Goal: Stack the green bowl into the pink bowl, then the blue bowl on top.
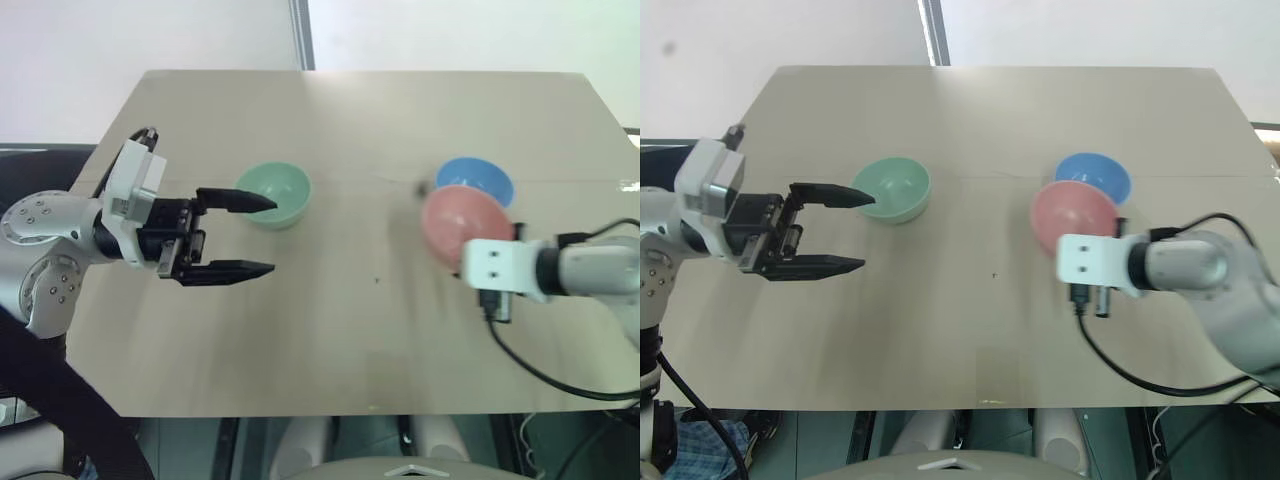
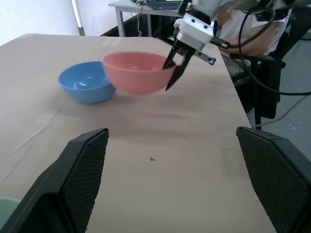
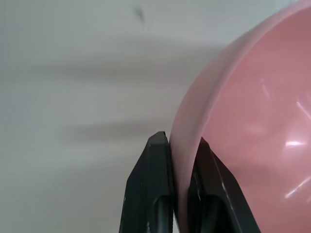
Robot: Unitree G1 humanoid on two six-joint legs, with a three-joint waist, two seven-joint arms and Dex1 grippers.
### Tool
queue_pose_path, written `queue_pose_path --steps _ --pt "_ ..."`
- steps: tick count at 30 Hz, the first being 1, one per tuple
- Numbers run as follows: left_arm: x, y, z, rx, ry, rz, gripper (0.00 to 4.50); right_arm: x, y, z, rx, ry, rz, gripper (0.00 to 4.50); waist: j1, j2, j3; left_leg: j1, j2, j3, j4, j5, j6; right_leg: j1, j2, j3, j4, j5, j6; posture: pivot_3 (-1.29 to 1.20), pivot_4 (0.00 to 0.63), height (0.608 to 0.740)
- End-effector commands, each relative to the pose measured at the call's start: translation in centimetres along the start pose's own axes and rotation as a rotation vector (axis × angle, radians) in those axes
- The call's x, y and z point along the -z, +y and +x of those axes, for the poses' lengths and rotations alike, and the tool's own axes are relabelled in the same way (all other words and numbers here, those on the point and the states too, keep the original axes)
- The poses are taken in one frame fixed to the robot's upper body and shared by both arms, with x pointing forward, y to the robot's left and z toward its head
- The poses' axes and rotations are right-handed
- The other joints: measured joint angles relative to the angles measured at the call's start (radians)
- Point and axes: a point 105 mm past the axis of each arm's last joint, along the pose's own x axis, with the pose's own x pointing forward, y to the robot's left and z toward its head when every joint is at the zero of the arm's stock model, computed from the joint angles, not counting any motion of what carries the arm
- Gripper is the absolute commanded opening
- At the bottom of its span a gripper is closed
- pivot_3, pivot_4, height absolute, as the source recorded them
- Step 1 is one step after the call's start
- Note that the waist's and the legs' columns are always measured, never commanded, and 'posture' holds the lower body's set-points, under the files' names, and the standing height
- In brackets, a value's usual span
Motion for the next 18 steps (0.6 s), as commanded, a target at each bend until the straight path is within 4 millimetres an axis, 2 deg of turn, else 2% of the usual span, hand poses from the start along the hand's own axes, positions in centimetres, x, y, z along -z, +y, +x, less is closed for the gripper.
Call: queue_pose_path --steps 1,4,8,10,12,15,18 --pt "-0.5 0.4 0.0 0.012 0.005 0.044 4.46 -2.5 1.0 1.3 -0.048 -0.050 -0.120 0.09 0.004 0.000 0.000 -0.001 0.000 -0.001 0.000 0.000 0.000 0.000 0.000 -0.001 0.000 0.000 0.000 0.00 0.150 0.740" --pt "-0.3 0.5 0.0 0.023 0.013 0.046 4.46 -3.8 1.2 2.2 -0.063 -0.072 -0.191 0.09 0.004 0.000 0.000 -0.004 -0.001 -0.002 0.000 0.000 0.000 -0.003 0.000 -0.002 0.000 0.000 0.000 0.00 0.150 0.740" --pt "-0.3 0.6 -0.1 0.029 0.015 0.049 4.46 -4.3 1.4 2.5 -0.087 -0.076 -0.240 0.09 0.002 0.000 0.000 -0.005 -0.001 -0.002 0.001 0.000 0.000 -0.005 0.000 -0.002 0.001 0.000 0.000 0.00 0.150 0.740" --pt "-0.3 0.7 -0.1 0.030 0.017 0.050 4.46 -4.4 1.6 2.6 -0.103 -0.080 -0.255 0.91 0.002 0.000 0.000 -0.005 -0.001 -0.002 0.001 0.000 0.000 -0.005 0.000 -0.002 0.001 0.000 0.000 0.00 0.150 0.740" --pt "-0.3 0.6 -0.1 0.033 0.020 0.048 4.46 -4.5 1.5 2.6 -0.099 -0.083 -0.255 1.51 0.001 0.000 0.000 -0.005 -0.001 -0.002 0.001 0.000 0.000 -0.005 0.000 -0.002 0.001 0.000 0.000 0.00 0.150 0.740" --pt "-0.2 0.5 -0.1 0.035 0.020 0.045 4.46 -4.4 1.4 2.6 -0.085 -0.078 -0.238 2.90 0.000 0.000 0.000 -0.005 -0.001 -0.002 0.001 0.000 0.000 -0.005 0.000 -0.002 0.001 0.000 0.000 0.00 0.150 0.740" --pt "-0.2 0.5 -0.2 0.033 0.023 0.044 4.46 -4.2 1.3 2.2 -0.090 -0.071 -0.219 2.90 0.000 0.000 0.000 -0.005 -0.001 -0.002 0.001 0.000 0.000 -0.005 0.000 -0.002 0.001 0.000 0.000 0.00 0.150 0.740"
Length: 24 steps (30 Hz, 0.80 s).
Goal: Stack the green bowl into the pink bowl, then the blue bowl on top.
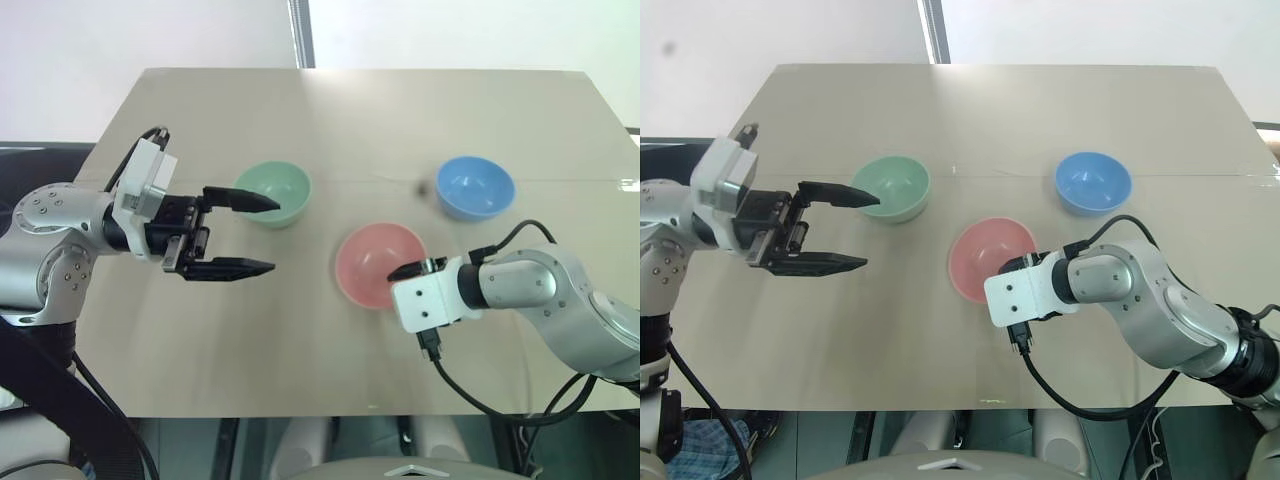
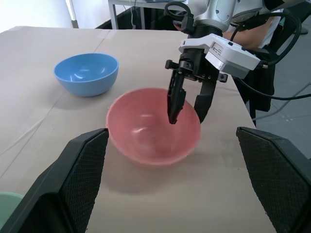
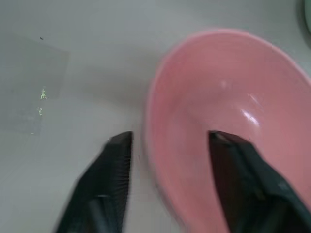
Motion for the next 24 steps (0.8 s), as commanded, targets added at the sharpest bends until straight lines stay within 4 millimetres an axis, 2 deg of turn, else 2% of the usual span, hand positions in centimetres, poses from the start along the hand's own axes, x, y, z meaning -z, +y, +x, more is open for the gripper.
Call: queue_pose_path --steps 1,5,8,11,16,21,24 --pt "-0.7 -0.1 -0.3 -0.003 0.001 0.041 4.46 0.0 -0.6 -1.4 0.030 0.003 0.003 2.90 0.000 0.000 0.000 0.000 0.000 0.000 0.000 0.000 0.000 0.000 0.000 0.000 0.000 0.000 0.000 0.00 0.150 0.740" --pt "-0.6 -0.1 -0.3 -0.009 0.003 0.044 4.46 0.5 -1.8 -3.2 0.054 -0.004 0.048 2.90 0.001 0.000 0.000 0.000 0.000 0.000 0.000 0.000 0.000 0.000 0.000 0.000 0.000 0.000 0.000 0.00 0.150 0.740" --pt "-0.7 -0.1 -0.3 -0.012 0.003 0.043 4.46 0.0 -2.3 -4.3 0.060 -0.061 0.103 2.90 0.001 0.000 0.000 0.000 0.000 0.000 0.000 0.000 0.000 0.000 0.000 0.000 0.000 0.000 0.000 0.00 0.150 0.740" --pt "-0.6 -0.1 -0.4 -0.021 0.008 0.044 4.46 -1.5 -3.4 -5.5 0.094 -0.223 0.199 2.90 -0.005 0.000 0.000 0.000 0.000 0.000 0.000 0.000 0.000 0.000 0.000 0.000 0.001 0.000 0.000 0.00 0.150 0.740" --pt "-0.5 -0.2 -0.5 -0.029 0.014 0.043 4.46 -3.1 -3.2 -8.5 0.058 -0.486 0.292 2.90 -0.009 0.000 0.000 0.000 0.001 -0.001 0.000 0.000 0.000 0.001 -0.001 -0.001 0.000 0.000 0.000 0.00 0.150 0.740" --pt "-0.1 0.0 -0.9 -0.059 0.039 0.046 4.46 -2.5 -3.6 -11.3 0.084 -0.612 0.440 2.90 -0.013 0.000 0.000 0.000 0.001 -0.001 0.000 0.000 0.000 0.001 -0.001 -0.001 0.001 0.000 0.000 0.00 0.150 0.740" --pt "0.5 0.6 -1.3 -0.115 0.050 0.048 4.46 -0.9 -4.1 -12.7 0.140 -0.618 0.524 2.90 -0.015 0.000 0.000 0.001 0.001 -0.001 0.000 0.000 0.000 0.001 -0.001 0.000 0.002 0.000 0.000 0.00 0.150 0.740"
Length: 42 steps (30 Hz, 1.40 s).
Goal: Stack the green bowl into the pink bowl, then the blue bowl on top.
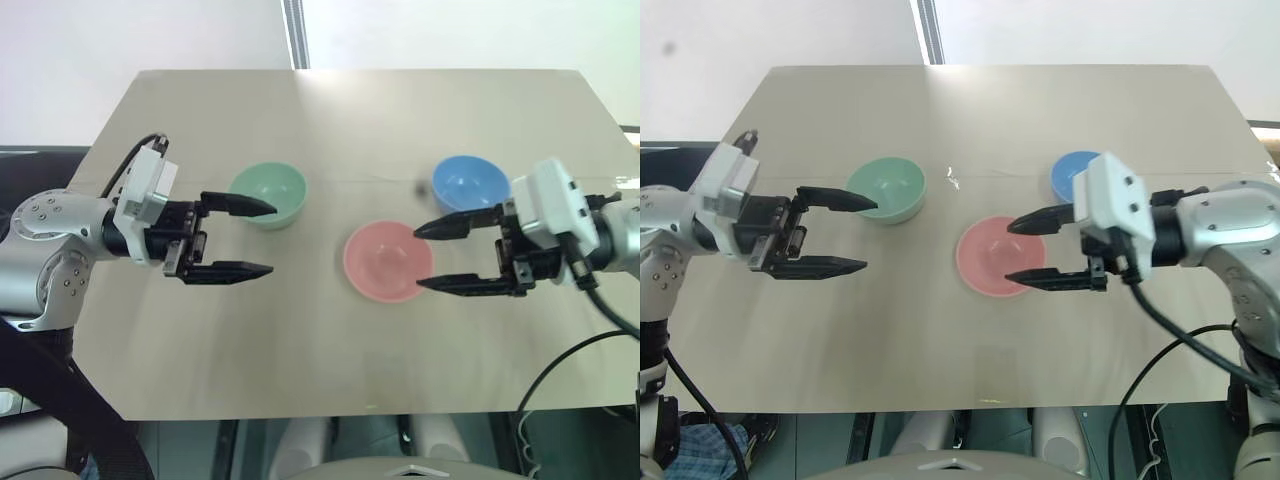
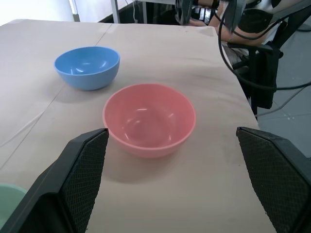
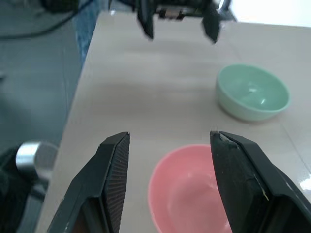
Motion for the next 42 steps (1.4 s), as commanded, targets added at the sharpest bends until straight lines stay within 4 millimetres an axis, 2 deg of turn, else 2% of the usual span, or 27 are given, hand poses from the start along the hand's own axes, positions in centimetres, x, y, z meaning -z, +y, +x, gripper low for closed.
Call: queue_pose_path --steps 1,4,7,13,18,25,32,33,34,39,40,42 --pt "-0.2 0.8 -1.0 -0.087 0.016 0.049 4.46 -0.2 -0.8 -2.2 0.083 -0.019 0.034 2.90 0.000 0.000 0.000 0.000 0.000 0.000 0.000 0.000 0.000 0.000 0.000 0.000 0.000 0.000 0.000 0.00 0.150 0.740" --pt "1.9 2.6 -1.9 -0.247 0.106 0.058 4.46 2.4 -1.6 -4.7 0.198 0.084 0.100 2.90 0.004 0.000 0.000 0.000 0.000 0.001 0.000 0.000 0.000 0.000 0.000 0.001 0.000 0.000 0.000 0.00 0.150 0.740" --pt "4.2 4.0 -2.6 -0.347 0.242 0.075 4.46 3.4 -2.1 -5.9 0.263 0.129 0.120 2.90 0.005 0.000 0.000 0.001 -0.002 0.002 0.000 0.000 0.000 0.000 0.000 0.001 0.000 0.000 0.000 0.00 0.150 0.740" --pt "6.3 6.3 -3.6 -0.430 0.422 0.169 4.46 3.6 -2.4 -6.3 0.296 0.137 0.117 2.90 0.002 0.000 0.000 0.003 -0.001 0.004 0.000 0.000 0.000 0.000 0.001 0.004 0.005 0.000 0.000 0.00 0.150 0.740" --pt "7.2 7.9 -3.4 -0.453 0.476 0.242 4.46 3.6 -2.5 -6.3 0.309 0.144 0.109 2.90 0.004 0.000 0.000 0.003 -0.001 0.005 0.001 0.000 0.000 0.000 0.000 0.004 0.005 0.000 0.000 0.00 0.150 0.740" --pt "9.4 9.1 -1.6 -0.413 0.531 0.288 4.46 2.6 -2.9 -6.5 0.342 0.124 0.072 2.90 0.004 0.000 0.000 0.002 -0.002 0.004 0.002 0.000 0.000 0.000 0.000 0.004 0.005 0.000 0.000 0.00 0.150 0.740" --pt "10.8 10.0 0.4 -0.319 0.573 0.341 4.46 1.5 -2.2 -6.6 0.321 0.074 0.040 2.90 0.004 0.000 0.000 0.002 -0.002 0.004 0.003 0.000 0.000 -0.001 0.000 0.004 0.006 0.000 0.000 0.00 0.150 0.740" --pt "10.9 10.2 0.6 -0.313 0.578 0.348 4.06 1.5 -2.1 -6.6 0.321 0.077 0.041 2.97 0.003 0.000 0.000 0.002 -0.002 0.004 0.003 0.000 0.000 0.000 0.000 0.004 0.007 0.000 0.000 0.00 0.150 0.740" --pt "10.8 10.4 0.8 -0.312 0.578 0.357 3.95 1.5 -2.1 -6.6 0.321 0.082 0.043 2.97 0.000 0.000 0.000 0.002 -0.003 0.004 0.003 0.000 0.000 -0.001 0.000 0.004 0.007 0.000 0.000 0.00 0.150 0.740" --pt "10.8 10.6 1.3 -0.270 0.586 0.392 2.11 1.6 -2.0 -6.8 0.327 0.092 0.047 2.97 0.001 -0.001 0.000 0.002 -0.003 0.004 0.004 0.000 0.000 -0.001 0.000 0.004 0.008 0.000 0.000 0.00 0.150 0.740" --pt "10.8 10.6 1.3 -0.266 0.587 0.396 1.89 1.7 -2.0 -6.8 0.328 0.093 0.048 2.97 0.001 -0.001 0.000 0.002 -0.003 0.004 0.004 0.000 0.000 -0.001 0.000 0.004 0.008 0.000 0.000 0.00 0.150 0.740" --pt "10.8 10.6 1.3 -0.258 0.585 0.404 0.94 1.7 -2.0 -6.8 0.329 0.094 0.049 2.97 -0.001 -0.001 0.000 0.002 -0.003 0.005 0.004 0.000 0.000 -0.001 0.000 0.004 0.008 0.000 0.000 0.00 0.150 0.740"
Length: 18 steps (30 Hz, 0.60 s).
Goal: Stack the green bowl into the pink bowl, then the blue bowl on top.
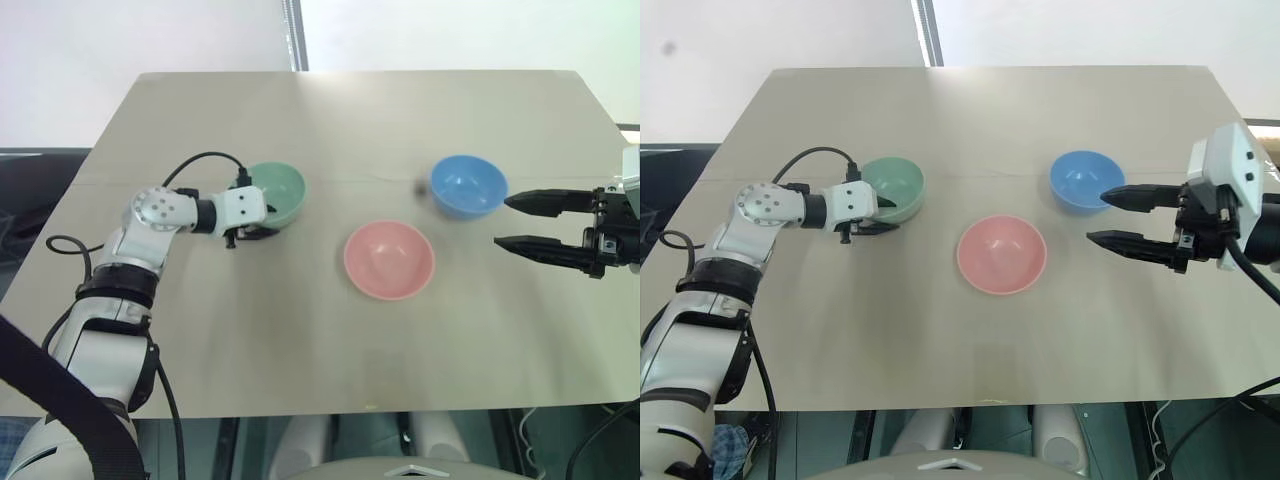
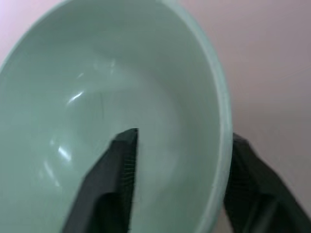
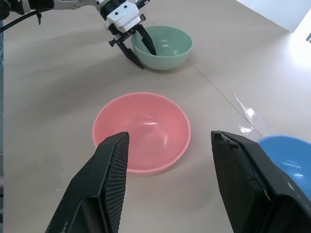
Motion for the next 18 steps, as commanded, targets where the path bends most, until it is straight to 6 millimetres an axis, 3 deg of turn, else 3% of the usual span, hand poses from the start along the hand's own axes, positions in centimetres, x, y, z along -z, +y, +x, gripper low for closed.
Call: queue_pose_path --steps 1,2,11,18 --pt "-0.6 0.5 -0.4 -0.002 -0.017 0.048 0.58 -1.0 0.1 -0.5 0.018 -0.015 -0.061 2.97 -0.001 0.000 0.000 0.000 0.000 0.000 0.000 0.000 0.000 0.000 0.000 0.000 0.000 0.000 0.000 0.00 0.150 0.740" --pt "-0.7 0.5 -0.4 0.006 -0.024 0.054 0.08 -1.0 0.1 -0.5 0.018 -0.014 -0.060 2.97 -0.001 0.000 0.000 0.000 0.000 0.000 0.000 0.000 0.000 0.000 0.000 0.000 0.000 0.000 0.000 0.00 0.150 0.740" --pt "-2.6 1.3 -1.0 0.042 -0.052 0.198 0.03 -0.8 0.0 -0.6 0.019 -0.008 -0.062 2.97 0.000 0.000 0.000 0.000 0.000 0.000 0.001 0.000 0.000 0.000 0.000 0.000 0.002 0.000 0.000 0.00 0.150 0.740" --pt "-9.5 2.2 -2.0 0.090 -0.306 0.417 0.03 -0.5 -0.2 -0.7 0.034 0.006 -0.069 2.97 0.004 0.000 0.000 -0.001 0.000 -0.001 0.002 0.000 0.000 0.000 0.000 -0.001 0.001 0.000 0.000 0.00 0.150 0.740"
